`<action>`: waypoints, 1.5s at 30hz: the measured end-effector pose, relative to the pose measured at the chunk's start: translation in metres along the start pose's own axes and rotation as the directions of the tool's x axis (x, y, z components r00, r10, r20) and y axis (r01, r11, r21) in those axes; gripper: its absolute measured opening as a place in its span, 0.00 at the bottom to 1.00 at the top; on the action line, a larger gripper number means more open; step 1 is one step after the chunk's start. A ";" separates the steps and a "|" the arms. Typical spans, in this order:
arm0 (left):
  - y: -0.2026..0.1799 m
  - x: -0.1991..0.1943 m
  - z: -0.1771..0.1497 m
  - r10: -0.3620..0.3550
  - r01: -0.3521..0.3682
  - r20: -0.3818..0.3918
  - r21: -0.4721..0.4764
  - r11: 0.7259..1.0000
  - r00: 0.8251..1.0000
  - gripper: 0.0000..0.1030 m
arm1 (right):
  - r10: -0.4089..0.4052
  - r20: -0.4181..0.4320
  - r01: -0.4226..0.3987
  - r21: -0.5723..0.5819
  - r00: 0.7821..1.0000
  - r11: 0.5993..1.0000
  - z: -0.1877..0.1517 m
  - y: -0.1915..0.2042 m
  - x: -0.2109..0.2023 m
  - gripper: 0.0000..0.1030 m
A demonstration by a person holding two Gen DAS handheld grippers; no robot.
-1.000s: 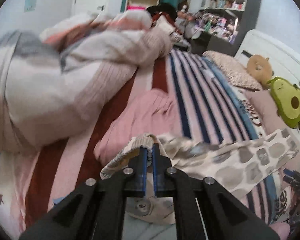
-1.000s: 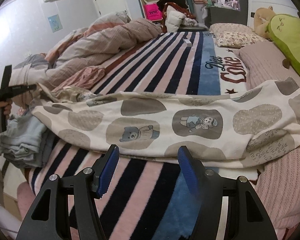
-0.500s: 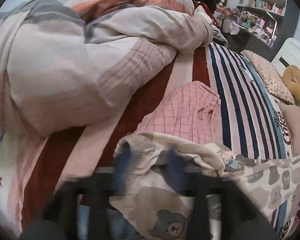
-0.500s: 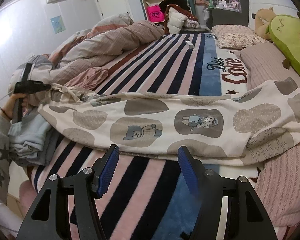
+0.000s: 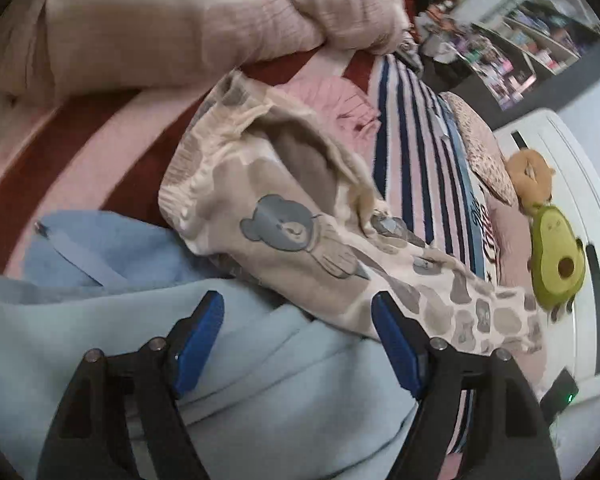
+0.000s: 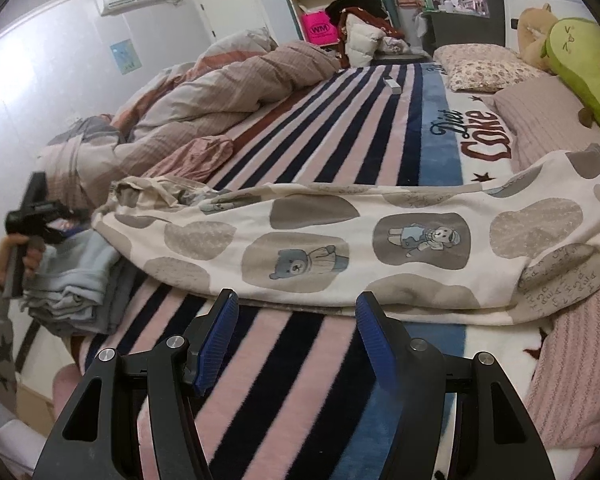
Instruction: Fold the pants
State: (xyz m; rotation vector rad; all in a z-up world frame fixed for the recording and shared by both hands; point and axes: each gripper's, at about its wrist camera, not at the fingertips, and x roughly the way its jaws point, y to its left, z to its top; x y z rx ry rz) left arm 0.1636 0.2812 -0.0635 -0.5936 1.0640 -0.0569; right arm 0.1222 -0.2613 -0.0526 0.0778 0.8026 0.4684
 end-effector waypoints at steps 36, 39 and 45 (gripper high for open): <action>-0.282 0.133 -0.035 -0.035 -0.049 0.145 0.538 0.841 0.989 0.07 | -0.117 0.310 0.040 0.245 0.943 0.969 -0.095 -0.102 -0.091 0.70; -0.293 0.165 -0.051 -0.003 -0.038 0.072 0.558 0.829 0.997 0.07 | -0.125 0.303 0.048 0.247 0.945 0.968 -0.101 -0.106 -0.092 0.70; -0.290 0.196 -0.073 0.013 0.022 -0.058 0.576 0.817 0.998 0.26 | -0.107 0.280 0.035 0.252 0.954 0.967 -0.104 -0.110 -0.084 0.70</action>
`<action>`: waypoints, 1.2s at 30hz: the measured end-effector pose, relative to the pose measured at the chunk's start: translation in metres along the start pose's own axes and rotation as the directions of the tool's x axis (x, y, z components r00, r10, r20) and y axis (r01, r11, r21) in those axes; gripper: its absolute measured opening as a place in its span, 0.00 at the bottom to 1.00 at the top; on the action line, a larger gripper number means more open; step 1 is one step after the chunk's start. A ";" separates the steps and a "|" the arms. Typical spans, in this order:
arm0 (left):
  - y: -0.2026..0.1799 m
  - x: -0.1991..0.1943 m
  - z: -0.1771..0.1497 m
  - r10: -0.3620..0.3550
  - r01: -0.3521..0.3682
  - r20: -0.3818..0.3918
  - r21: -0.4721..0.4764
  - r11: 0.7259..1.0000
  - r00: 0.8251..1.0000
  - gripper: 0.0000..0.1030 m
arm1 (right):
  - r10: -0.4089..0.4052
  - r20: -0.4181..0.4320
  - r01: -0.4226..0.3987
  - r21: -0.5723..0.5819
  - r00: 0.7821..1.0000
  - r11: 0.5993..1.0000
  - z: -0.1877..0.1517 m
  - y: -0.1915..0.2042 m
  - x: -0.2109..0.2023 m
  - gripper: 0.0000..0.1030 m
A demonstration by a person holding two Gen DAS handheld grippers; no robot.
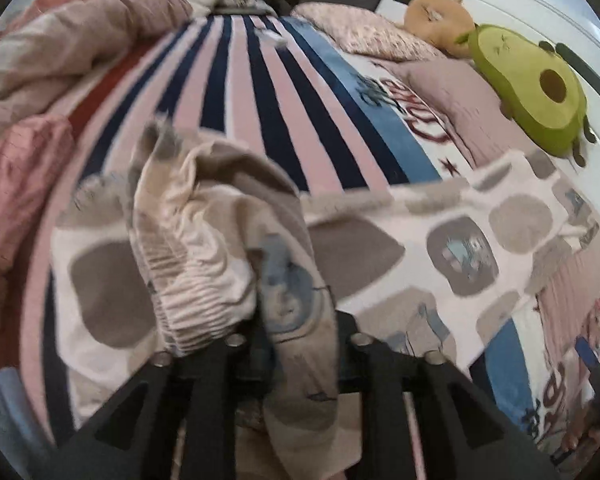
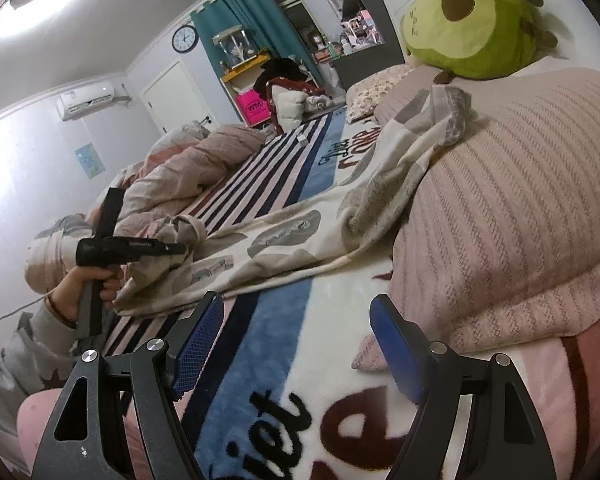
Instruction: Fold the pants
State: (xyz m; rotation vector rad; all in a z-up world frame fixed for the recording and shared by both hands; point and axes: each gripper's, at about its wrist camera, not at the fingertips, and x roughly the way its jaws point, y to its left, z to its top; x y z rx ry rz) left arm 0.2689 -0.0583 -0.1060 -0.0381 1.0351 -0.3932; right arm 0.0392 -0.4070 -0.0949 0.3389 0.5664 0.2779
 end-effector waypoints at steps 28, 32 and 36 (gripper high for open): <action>0.102 -0.133 -0.096 0.023 -0.004 0.249 -0.073 0.997 0.968 0.72 | 0.063 -0.238 -0.174 -0.480 0.969 0.860 0.034 0.239 0.258 0.87; 0.103 -0.138 -0.095 0.007 0.011 0.277 -0.064 0.998 0.961 0.72 | -0.086 -0.180 -0.043 -0.611 0.980 0.791 0.032 0.251 0.292 0.85; 0.103 -0.139 -0.097 -0.007 0.027 0.284 -0.064 0.998 0.959 0.72 | -0.179 -0.110 0.086 -0.564 0.978 0.821 0.046 0.231 0.295 0.20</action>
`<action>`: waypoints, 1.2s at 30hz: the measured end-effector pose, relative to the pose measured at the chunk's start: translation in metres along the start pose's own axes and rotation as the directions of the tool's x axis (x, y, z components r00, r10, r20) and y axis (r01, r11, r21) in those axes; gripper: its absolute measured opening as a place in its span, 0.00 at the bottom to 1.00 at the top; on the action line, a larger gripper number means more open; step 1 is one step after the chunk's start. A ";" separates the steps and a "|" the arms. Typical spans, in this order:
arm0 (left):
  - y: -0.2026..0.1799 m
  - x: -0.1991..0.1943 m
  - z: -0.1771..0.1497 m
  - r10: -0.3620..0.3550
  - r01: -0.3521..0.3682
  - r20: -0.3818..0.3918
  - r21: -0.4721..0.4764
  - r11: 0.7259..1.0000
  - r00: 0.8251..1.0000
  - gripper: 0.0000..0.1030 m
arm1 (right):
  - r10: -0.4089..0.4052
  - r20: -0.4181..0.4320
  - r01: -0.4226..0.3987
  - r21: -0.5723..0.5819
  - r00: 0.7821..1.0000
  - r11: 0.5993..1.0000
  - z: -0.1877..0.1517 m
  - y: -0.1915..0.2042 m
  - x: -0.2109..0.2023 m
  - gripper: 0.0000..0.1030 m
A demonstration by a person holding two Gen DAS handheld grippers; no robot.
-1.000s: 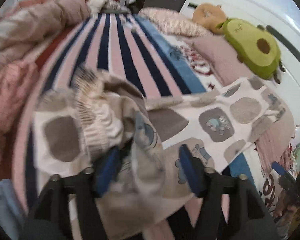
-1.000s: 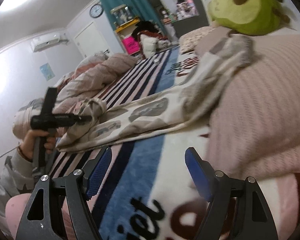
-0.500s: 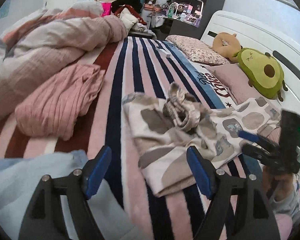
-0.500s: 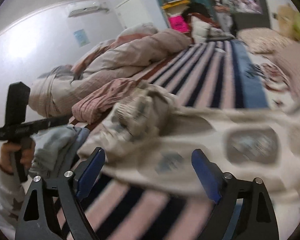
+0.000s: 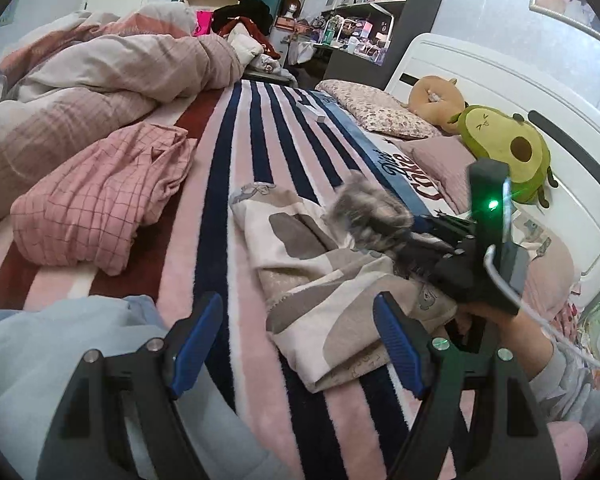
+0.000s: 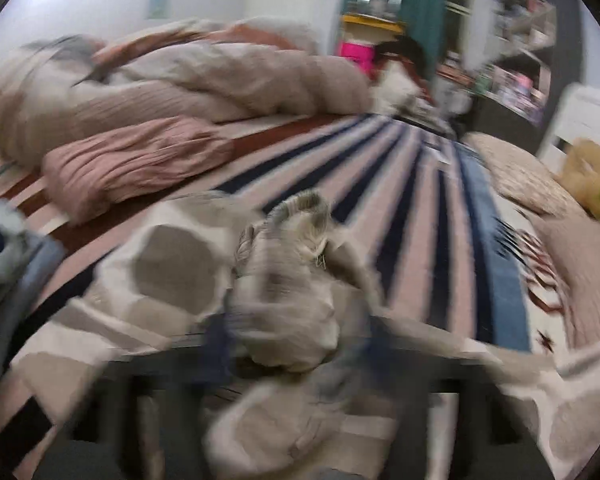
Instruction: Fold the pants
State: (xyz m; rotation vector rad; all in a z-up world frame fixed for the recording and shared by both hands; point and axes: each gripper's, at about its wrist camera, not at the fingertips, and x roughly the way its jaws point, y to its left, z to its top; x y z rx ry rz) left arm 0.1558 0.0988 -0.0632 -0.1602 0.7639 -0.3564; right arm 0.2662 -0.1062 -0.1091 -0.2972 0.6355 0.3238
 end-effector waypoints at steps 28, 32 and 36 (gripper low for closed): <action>-0.058 0.085 -0.002 0.037 -0.024 -0.128 0.102 0.994 0.991 0.72 | 0.223 -0.087 -0.202 0.207 0.971 0.957 -0.038 -0.111 -0.031 0.40; -0.056 0.088 -0.010 0.074 -0.056 -0.142 0.131 0.990 0.987 0.72 | 0.193 -0.099 -0.171 0.191 0.976 0.966 -0.041 -0.114 -0.028 0.11; -0.048 0.095 -0.019 0.104 -0.081 -0.193 0.124 0.989 0.976 0.72 | 0.153 -0.086 -0.116 0.338 0.984 0.934 -0.060 -0.154 -0.047 0.06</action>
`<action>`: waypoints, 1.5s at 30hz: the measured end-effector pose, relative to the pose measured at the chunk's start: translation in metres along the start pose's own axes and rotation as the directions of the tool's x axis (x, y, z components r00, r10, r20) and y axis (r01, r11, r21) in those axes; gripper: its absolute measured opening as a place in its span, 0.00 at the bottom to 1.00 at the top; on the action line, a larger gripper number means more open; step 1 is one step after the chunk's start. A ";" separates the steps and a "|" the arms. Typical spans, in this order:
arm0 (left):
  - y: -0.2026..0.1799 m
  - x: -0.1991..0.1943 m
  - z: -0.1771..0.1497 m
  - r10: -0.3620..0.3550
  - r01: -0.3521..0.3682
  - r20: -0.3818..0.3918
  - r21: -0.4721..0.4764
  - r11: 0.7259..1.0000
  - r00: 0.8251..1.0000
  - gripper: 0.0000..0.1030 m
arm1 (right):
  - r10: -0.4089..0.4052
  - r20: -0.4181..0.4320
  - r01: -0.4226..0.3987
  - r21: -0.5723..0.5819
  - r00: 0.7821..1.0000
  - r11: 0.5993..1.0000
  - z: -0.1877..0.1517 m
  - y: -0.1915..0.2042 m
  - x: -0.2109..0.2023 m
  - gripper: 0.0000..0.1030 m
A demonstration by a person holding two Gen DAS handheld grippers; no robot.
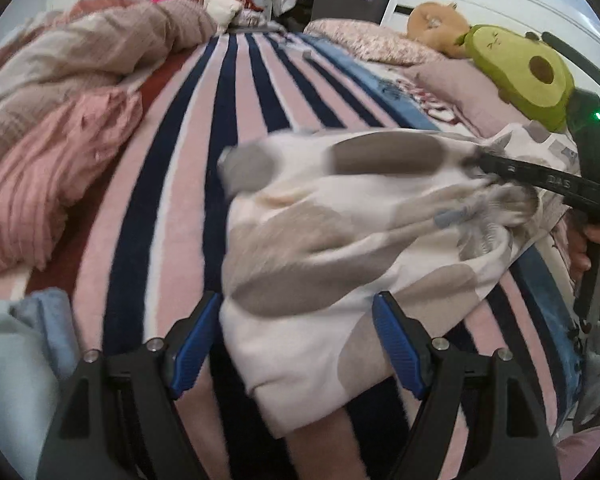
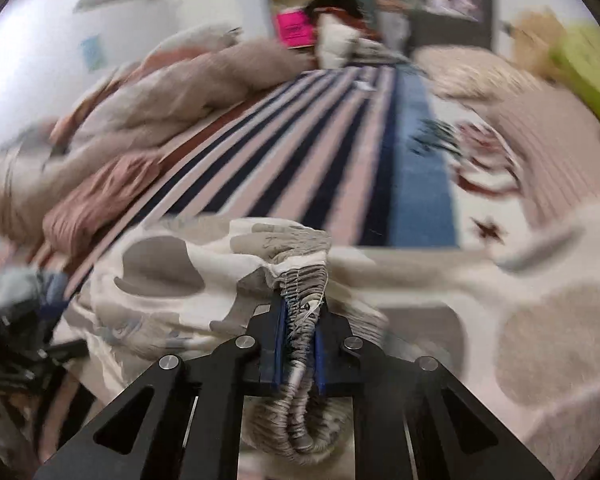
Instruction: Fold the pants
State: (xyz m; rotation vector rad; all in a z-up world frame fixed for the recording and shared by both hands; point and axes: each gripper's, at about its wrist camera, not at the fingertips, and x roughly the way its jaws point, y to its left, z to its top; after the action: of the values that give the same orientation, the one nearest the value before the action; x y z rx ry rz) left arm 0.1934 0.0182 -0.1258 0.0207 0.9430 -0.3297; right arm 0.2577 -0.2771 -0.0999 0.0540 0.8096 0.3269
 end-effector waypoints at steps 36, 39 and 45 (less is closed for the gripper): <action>0.040 -0.061 0.003 0.043 0.016 0.196 -0.288 0.958 0.980 0.12 | 0.014 0.037 -0.020 0.176 0.999 0.984 -0.079 -0.057 -0.095 0.53; 0.044 -0.061 0.000 0.071 -0.035 0.121 -0.272 0.962 0.990 0.24 | -0.036 0.045 0.027 0.186 0.998 0.982 -0.085 -0.065 -0.111 0.55; 0.032 -0.101 0.003 0.118 -0.071 0.215 -0.212 0.975 0.969 0.69 | -0.182 0.078 0.162 0.213 0.980 0.963 -0.088 -0.080 -0.142 0.65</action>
State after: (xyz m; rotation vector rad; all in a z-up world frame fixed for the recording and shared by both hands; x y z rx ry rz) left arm 0.1499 0.0757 -0.0477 -0.1560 0.7419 -0.1417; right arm 0.1248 -0.4033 -0.0745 0.1912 0.7436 0.0740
